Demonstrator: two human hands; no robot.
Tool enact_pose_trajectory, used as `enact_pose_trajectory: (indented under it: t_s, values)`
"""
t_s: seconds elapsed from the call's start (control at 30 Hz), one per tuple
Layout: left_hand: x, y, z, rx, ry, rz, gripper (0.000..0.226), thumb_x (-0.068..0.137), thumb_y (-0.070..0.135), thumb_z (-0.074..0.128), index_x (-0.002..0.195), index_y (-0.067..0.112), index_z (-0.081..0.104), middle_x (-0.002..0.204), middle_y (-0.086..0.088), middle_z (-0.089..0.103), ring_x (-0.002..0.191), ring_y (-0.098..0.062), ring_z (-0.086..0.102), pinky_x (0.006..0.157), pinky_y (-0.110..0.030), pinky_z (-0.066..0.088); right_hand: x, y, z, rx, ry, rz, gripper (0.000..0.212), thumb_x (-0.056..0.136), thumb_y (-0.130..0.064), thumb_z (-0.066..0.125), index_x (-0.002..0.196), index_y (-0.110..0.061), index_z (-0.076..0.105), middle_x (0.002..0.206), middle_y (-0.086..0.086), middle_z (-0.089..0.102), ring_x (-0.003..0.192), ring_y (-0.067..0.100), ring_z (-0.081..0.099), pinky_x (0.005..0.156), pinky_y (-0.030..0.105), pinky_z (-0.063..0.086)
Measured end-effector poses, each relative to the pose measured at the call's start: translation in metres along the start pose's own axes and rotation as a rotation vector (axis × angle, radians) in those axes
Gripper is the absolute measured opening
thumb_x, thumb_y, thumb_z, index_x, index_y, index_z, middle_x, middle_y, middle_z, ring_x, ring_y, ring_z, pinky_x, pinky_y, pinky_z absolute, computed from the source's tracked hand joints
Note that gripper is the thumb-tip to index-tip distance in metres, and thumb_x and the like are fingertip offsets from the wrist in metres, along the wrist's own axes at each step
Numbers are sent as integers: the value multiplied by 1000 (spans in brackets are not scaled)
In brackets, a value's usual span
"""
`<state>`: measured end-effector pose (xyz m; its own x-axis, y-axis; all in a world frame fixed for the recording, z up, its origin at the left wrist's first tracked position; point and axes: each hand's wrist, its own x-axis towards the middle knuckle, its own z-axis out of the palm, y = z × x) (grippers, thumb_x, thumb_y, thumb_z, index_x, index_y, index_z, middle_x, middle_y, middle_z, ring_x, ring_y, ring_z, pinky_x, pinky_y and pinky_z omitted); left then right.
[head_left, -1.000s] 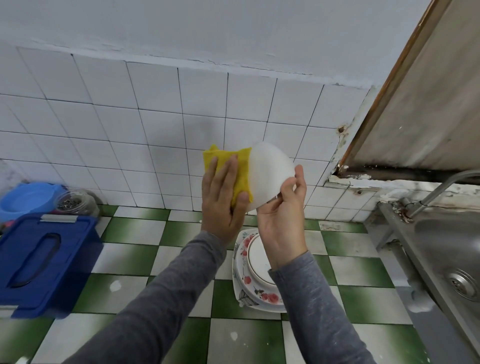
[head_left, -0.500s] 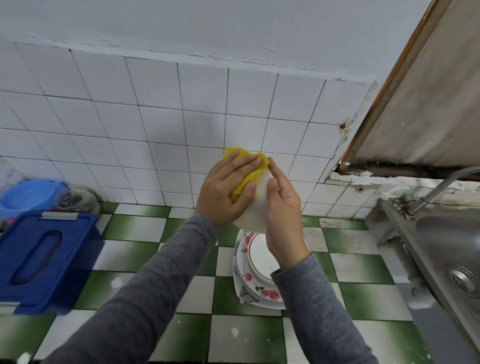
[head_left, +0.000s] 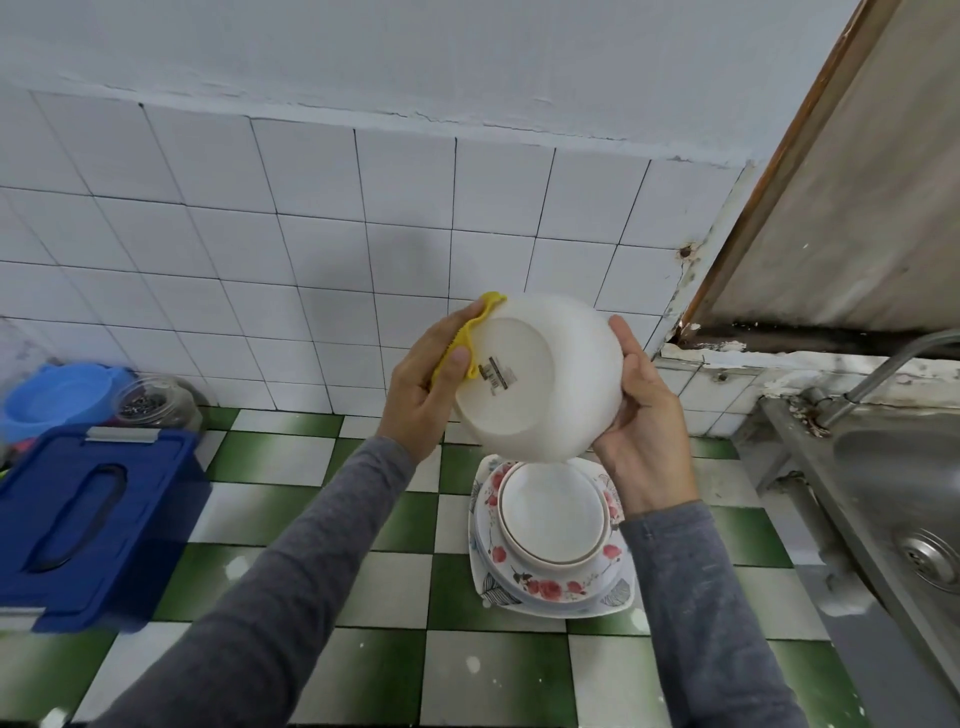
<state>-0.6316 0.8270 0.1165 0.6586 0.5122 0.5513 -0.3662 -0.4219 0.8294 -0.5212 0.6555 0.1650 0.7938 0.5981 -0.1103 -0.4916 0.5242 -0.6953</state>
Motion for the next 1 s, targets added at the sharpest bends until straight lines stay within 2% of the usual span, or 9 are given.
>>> enact_pose_trajectory:
  t_s: [0.13, 0.23, 0.3, 0.43, 0.57, 0.67, 0.73, 0.87, 1.0]
  values:
    - [-2, 8, 10, -39, 71, -21, 39, 99, 37, 42, 138, 35, 48, 139, 13, 55, 122, -13, 54, 99, -29, 48, 0, 10, -7, 241, 43, 84, 38, 98, -1, 42, 130, -13, 60, 107, -4, 76, 96, 12, 73, 89, 45, 58]
    - [-2, 10, 10, -33, 99, -51, 40, 98, 39, 43, 138, 37, 46, 137, 23, 53, 126, -6, 51, 102, -22, 43, -1, 19, -15, 317, 73, 130, 45, 86, 0, 49, 124, -16, 64, 129, 0, 68, 121, 20, 64, 94, 61, 50]
    - [-3, 9, 10, -38, 90, -68, 41, 97, 40, 43, 138, 37, 46, 138, 21, 52, 125, -3, 51, 100, -18, 43, -1, 21, -19, 328, 90, 137, 47, 82, 0, 51, 123, -17, 65, 131, 0, 67, 128, 23, 59, 100, 65, 45]
    - [-4, 10, 13, -66, 93, -83, 41, 97, 41, 42, 138, 37, 47, 140, 17, 53, 128, -7, 51, 102, -23, 44, -2, 21, -25, 346, 89, 112, 50, 77, 1, 53, 122, -16, 66, 112, -2, 73, 125, 21, 61, 108, 63, 40]
    - [-3, 10, 19, -73, 148, -97, 38, 99, 44, 44, 136, 45, 53, 141, 5, 56, 128, -26, 53, 105, -53, 46, -5, 23, -20, 301, 142, 66, 49, 82, 5, 48, 125, -14, 64, 80, -8, 70, 86, 12, 68, 106, 52, 46]
    - [-4, 10, 20, -91, 155, -116, 41, 98, 43, 45, 138, 35, 53, 141, -1, 56, 127, -28, 54, 104, -57, 46, -5, 23, -15, 149, 190, 10, 34, 98, -6, 46, 125, -15, 64, 110, 0, 74, 96, 18, 71, 95, 46, 54]
    - [-4, 10, 21, -86, 161, -129, 42, 98, 44, 46, 137, 34, 54, 140, -2, 56, 125, -28, 55, 103, -57, 47, -4, 26, -15, 56, 183, -15, 24, 98, -20, 52, 119, -16, 63, 115, -1, 68, 104, 21, 65, 88, 40, 55]
    - [-1, 13, 21, -95, 172, -139, 41, 97, 43, 49, 136, 37, 56, 138, -1, 57, 125, -27, 55, 105, -57, 45, -11, 35, -8, -188, 194, -145, 50, 85, -48, 68, 125, -21, 52, 123, -2, 56, 109, 11, 59, 85, 32, 53]
    - [0, 18, 18, -91, 163, -140, 42, 95, 42, 50, 137, 35, 55, 136, -1, 58, 123, -22, 55, 106, -51, 46, -15, 39, -3, -370, 197, -253, 55, 92, -48, 60, 137, -22, 42, 128, -18, 52, 86, -13, 64, 62, 18, 53]
